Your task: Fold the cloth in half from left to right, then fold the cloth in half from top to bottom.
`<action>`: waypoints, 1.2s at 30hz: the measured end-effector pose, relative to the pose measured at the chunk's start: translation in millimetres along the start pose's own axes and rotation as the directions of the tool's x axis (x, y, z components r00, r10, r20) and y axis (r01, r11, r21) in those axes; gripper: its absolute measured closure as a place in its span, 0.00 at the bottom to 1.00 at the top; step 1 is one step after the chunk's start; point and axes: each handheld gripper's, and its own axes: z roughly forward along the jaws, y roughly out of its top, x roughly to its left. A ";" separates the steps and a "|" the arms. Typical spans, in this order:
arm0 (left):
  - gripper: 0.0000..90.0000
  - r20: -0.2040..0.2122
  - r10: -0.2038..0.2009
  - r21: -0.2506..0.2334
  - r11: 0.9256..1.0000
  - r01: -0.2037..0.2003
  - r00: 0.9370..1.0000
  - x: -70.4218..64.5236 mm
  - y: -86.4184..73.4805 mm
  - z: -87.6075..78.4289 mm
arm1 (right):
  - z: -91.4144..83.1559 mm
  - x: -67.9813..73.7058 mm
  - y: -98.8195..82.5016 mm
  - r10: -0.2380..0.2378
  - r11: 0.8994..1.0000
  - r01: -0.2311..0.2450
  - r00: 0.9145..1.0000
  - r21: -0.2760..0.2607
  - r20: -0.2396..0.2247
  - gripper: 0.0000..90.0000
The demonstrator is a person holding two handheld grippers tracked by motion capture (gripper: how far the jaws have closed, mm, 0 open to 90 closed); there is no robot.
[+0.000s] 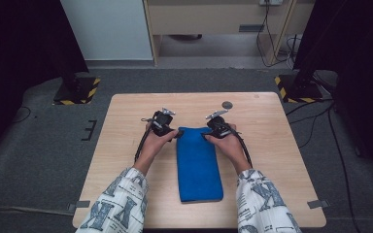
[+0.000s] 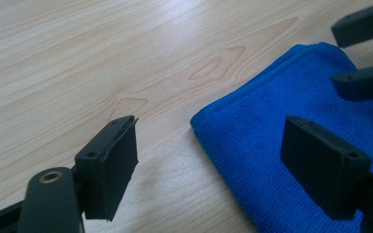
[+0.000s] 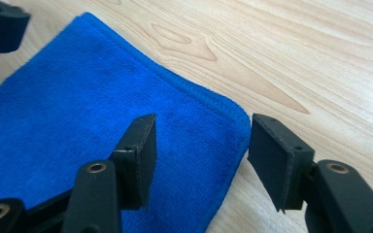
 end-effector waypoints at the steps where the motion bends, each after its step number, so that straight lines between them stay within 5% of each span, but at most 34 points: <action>1: 0.23 -0.006 0.011 -0.002 1.000 -0.011 1.000 -0.8 -0.4 2.6 | 1.5 -0.4 1.3 0.007 1.000 -0.007 1.000 -0.001 0.002 0.48; 7: 0.35 0.004 0.023 0.038 0.999 -0.023 1.000 0.1 -3.6 9.9 | 8.7 -2.1 6.9 0.009 1.000 -0.009 1.000 0.013 0.007 0.47; 25: 0.44 -0.013 0.048 0.051 0.998 -0.047 0.999 -3.4 -6.9 23.0 | 15.6 -6.5 5.7 0.026 0.999 -0.028 0.998 0.024 0.061 0.52; 33: 0.50 -0.005 0.038 0.062 0.997 -0.038 0.999 -0.6 -10.5 29.2 | 19.9 -13.9 2.2 0.074 0.997 -0.074 0.997 0.015 0.028 0.54; 36: 0.53 0.008 0.041 0.060 0.997 -0.042 0.999 -1.1 -10.4 29.3 | 18.3 -13.5 0.7 0.069 0.998 -0.069 0.998 0.010 -0.003 0.65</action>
